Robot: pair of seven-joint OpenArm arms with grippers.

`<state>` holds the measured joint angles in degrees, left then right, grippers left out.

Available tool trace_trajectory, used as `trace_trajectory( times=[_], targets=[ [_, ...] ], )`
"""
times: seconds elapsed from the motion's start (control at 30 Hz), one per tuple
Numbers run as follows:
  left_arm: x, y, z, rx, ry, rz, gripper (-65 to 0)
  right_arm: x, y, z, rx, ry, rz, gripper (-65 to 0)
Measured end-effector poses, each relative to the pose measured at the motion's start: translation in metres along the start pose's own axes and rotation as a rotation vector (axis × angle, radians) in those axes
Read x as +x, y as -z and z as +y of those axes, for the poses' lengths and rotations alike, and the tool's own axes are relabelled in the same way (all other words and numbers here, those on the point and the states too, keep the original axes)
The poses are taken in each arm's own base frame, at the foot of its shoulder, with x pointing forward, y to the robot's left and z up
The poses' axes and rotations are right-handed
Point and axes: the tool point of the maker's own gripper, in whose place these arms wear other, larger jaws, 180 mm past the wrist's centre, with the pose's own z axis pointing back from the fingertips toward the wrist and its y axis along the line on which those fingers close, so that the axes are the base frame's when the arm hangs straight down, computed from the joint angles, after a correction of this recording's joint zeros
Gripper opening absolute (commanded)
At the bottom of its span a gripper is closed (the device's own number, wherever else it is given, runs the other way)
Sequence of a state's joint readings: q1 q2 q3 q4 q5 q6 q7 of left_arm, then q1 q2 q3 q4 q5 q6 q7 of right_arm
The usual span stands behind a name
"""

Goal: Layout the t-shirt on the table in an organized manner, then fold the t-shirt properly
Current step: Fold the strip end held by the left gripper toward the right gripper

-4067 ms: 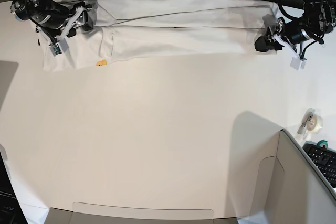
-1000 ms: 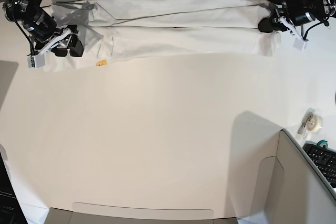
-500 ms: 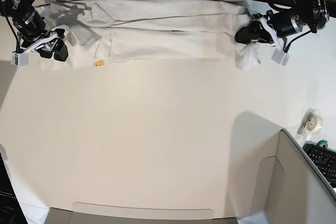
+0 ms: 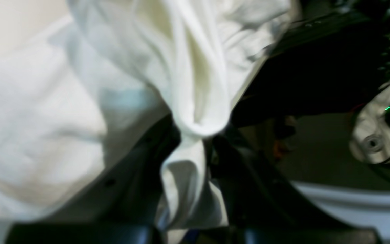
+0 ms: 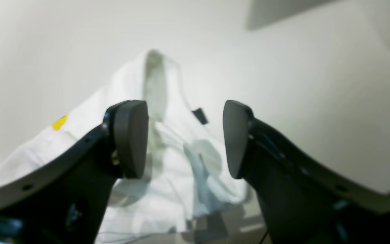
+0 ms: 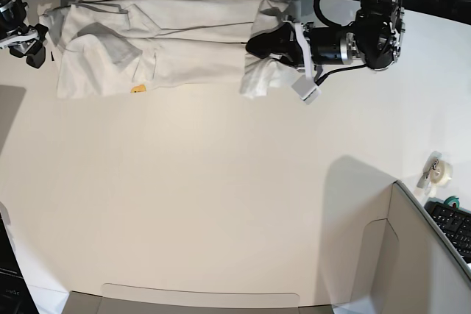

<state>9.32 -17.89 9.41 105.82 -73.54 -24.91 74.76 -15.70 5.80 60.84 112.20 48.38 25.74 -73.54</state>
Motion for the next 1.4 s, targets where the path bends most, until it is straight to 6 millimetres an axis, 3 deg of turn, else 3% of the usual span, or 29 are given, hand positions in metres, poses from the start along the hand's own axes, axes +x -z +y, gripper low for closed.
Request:
trace_trajectory(
  times=[0.13, 0.33, 0.53, 0.83, 0.93, 1.13, 1.4],
  targets=[
    [0.001, 0.013, -0.011, -0.046, 0.013, 0.016, -65.0, -0.003, -0.004, -0.007, -0.022, 0.011, 0.011, -30.1],
    [-0.002, 0.021, -0.005, -0.044, -0.059, 0.012, -65.0, -0.002, -0.008, -0.013, -0.039, 0.02, 0.007, -30.1],
    [0.016, 0.022, -0.006, -0.046, -0.02, -0.013, -65.0, -0.004, -0.008, -0.012, -0.037, 0.022, 0.012, -30.1],
    [0.009, 0.05, -0.035, -0.148, -0.004, 0.031, -65.0, -0.005, -0.007, -0.011, -0.035, 0.023, 0.015, -30.1],
    [0.018, 0.051, -0.035, -0.15, -0.003, -0.002, -65.0, -0.005, -0.007, -0.011, -0.034, 0.023, 0.013, -30.1],
    [0.011, 0.065, -0.029, -0.163, -0.034, 0.047, -65.0, -0.008, -0.008, -0.012, -0.036, 0.022, 0.023, -30.1],
    [0.013, 0.065, -0.027, -0.161, -0.039, 0.031, -65.0, -0.007, -0.008, -0.012, -0.036, 0.023, 0.022, -30.1]
  ],
)
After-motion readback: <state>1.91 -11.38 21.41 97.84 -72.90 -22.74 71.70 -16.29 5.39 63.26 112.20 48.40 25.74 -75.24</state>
